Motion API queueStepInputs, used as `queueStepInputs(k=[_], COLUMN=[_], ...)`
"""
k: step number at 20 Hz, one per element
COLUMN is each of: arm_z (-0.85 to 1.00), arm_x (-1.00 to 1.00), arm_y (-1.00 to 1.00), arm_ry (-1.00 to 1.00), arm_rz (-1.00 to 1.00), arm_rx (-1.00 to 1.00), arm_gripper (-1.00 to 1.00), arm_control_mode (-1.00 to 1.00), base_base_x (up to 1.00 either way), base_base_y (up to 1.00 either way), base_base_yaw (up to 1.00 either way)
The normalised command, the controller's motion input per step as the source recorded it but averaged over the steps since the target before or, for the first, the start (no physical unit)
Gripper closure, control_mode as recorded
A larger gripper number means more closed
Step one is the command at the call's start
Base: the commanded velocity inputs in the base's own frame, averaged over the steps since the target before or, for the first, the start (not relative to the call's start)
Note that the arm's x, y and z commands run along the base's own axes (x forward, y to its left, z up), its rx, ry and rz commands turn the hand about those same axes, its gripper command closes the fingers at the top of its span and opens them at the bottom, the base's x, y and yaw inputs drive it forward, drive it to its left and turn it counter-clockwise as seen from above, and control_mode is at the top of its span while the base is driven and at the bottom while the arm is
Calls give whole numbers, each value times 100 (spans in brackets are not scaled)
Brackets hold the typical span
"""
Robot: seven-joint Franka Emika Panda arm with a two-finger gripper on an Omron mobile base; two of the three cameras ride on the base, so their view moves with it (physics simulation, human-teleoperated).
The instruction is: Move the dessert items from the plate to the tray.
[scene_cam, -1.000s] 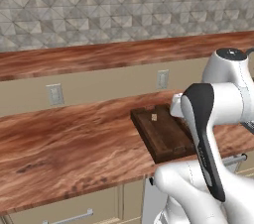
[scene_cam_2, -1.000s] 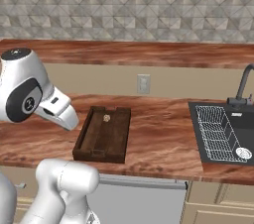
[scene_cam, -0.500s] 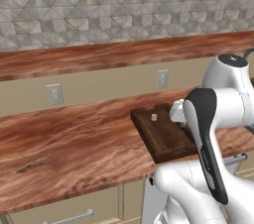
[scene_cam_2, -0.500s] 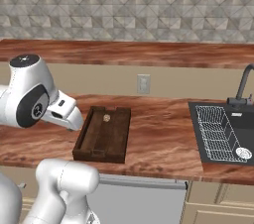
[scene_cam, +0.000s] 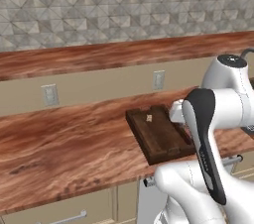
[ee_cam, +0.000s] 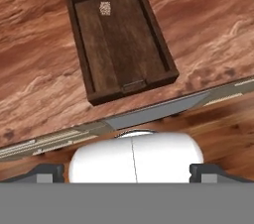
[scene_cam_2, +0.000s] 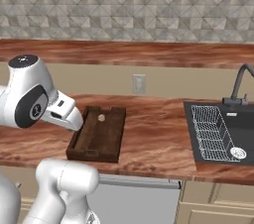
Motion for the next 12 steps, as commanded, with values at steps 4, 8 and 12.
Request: queueStepInputs(k=[4, 8, 12], arm_z=[0, 0, 0], arm_x=[0, 0, 0], arm_y=[0, 0, 0], arm_ry=[0, 0, 0], arm_rz=[0, 0, 0], arm_rx=[0, 0, 0], arm_gripper=[-100, -100, -100], arm_control_mode=[100, 100, 100], base_base_x=[-9, -46, -36], base_base_y=[-100, -100, -100], base_base_yaw=[1, -1, -1])
